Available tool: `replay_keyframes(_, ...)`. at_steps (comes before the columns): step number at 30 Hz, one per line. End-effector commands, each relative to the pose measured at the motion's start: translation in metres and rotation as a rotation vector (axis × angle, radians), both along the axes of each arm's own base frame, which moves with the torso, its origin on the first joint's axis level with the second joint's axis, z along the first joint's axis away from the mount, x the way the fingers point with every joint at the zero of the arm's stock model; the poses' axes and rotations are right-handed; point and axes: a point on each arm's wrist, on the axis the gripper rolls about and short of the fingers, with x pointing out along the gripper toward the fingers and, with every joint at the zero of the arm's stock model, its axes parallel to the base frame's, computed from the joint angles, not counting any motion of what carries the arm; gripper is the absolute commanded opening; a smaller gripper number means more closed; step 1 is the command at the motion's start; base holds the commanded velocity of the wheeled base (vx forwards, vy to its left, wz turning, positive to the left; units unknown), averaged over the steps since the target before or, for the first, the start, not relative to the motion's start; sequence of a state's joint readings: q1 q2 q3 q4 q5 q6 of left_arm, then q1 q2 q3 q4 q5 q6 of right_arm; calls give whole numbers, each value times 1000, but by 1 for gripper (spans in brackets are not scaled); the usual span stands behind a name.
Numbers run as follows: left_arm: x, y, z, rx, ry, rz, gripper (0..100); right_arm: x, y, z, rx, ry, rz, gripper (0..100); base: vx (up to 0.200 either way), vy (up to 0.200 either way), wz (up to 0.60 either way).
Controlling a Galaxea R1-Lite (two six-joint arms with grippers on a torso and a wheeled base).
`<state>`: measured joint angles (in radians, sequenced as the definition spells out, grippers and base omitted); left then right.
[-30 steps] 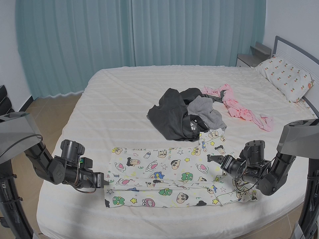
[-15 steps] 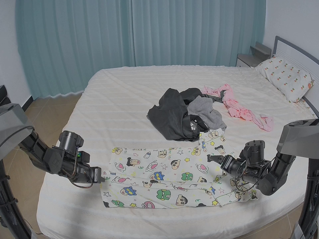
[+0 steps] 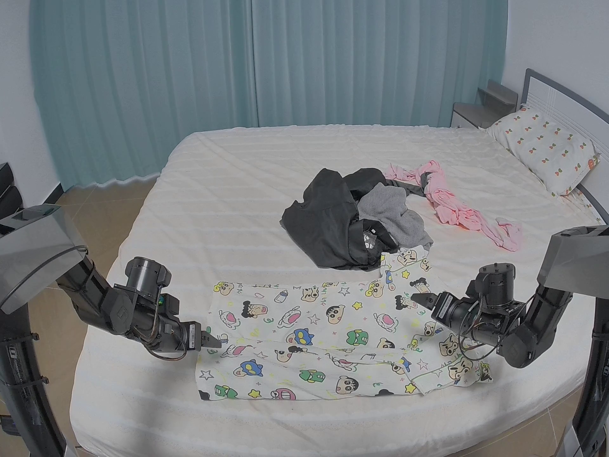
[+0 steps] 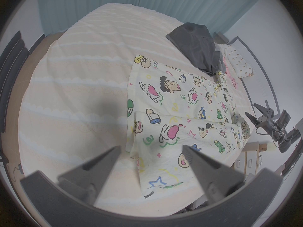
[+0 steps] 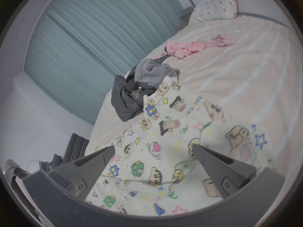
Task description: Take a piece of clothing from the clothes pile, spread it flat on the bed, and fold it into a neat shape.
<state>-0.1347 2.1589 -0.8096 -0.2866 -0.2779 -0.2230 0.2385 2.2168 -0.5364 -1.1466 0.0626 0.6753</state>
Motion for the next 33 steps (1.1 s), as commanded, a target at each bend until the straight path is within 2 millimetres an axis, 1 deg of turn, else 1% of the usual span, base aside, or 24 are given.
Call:
replay_keyframes(1, 2, 5, -2, -34, -10, 62, 100, -5, -32, -1, -110, 11, -9, 100, 0, 0, 0)
replay_keyframes(2, 2, 6, -2, -40, -10, 69, 100, -6, -34, -2, -118, 18, -4, 100, 0, 0, 0)
replay_keyframes(3, 3, 8, 2, -67, -29, 111, 100, -10, -40, -6, -142, 44, 31, 100, 0, 0, 0)
replay_keyframes(4, 2, 10, 4, -86, -42, 136, 100, -13, -42, -8, -143, 62, 59, 100, 0, 0, 0)
replay_keyframes(7, -2, 15, 10, -157, -72, 173, 100, -19, -43, -16, -133, 124, 118, 100, 0, 0, 0)
replay_keyframes(8, -6, 19, 14, -200, -89, 186, 100, -20, -44, -18, -124, 146, 136, 100, 0, 0, 0)
replay_keyframes(10, -16, 22, 17, -248, -99, 206, 100, -21, -46, -24, -116, 176, 159, 100, 0, 0, 0)
replay_keyframes(11, -17, 23, 17, -253, -98, 210, 100, -21, -46, -26, -117, 183, 161, 100, 0, 0, 0)
replay_keyframes(15, -37, 26, 8, -276, -127, 229, 100, -21, -52, -38, -141, 218, 173, 100, 0, 0, 0)
replay_keyframes(17, -44, 26, 5, -282, -135, 231, 100, -22, -52, -42, -142, 231, 175, 100, 0, 0, 0)
replay_keyframes(18, -44, 26, 5, -282, -135, 231, 100, -22, -52, -42, -142, 231, 175, 100, 0, 0, 0)
replay_keyframes(20, -51, 27, 3, -291, -157, 234, 100, -24, -49, -48, -143, 255, 195, 100, 0, 0, 0)
replay_keyframes(21, -52, 27, 3, -293, -161, 235, 100, -25, -48, -50, -147, 261, 202, 0, 0, 0, 0)
replay_keyframes(23, -53, 27, 3, -297, -163, 239, 100, -24, -47, -54, -153, 270, 212, 0, 0, 0, 0)
replay_keyframes(30, -52, 27, 3, -299, -164, 244, 100, -22, -49, -53, -150, 259, 204, 0, 0, 0, 0)
replay_keyframes(33, -52, 27, 3, -293, -165, 251, 100, -19, -52, -41, -149, 220, 182, 0, 0, 0, 0)
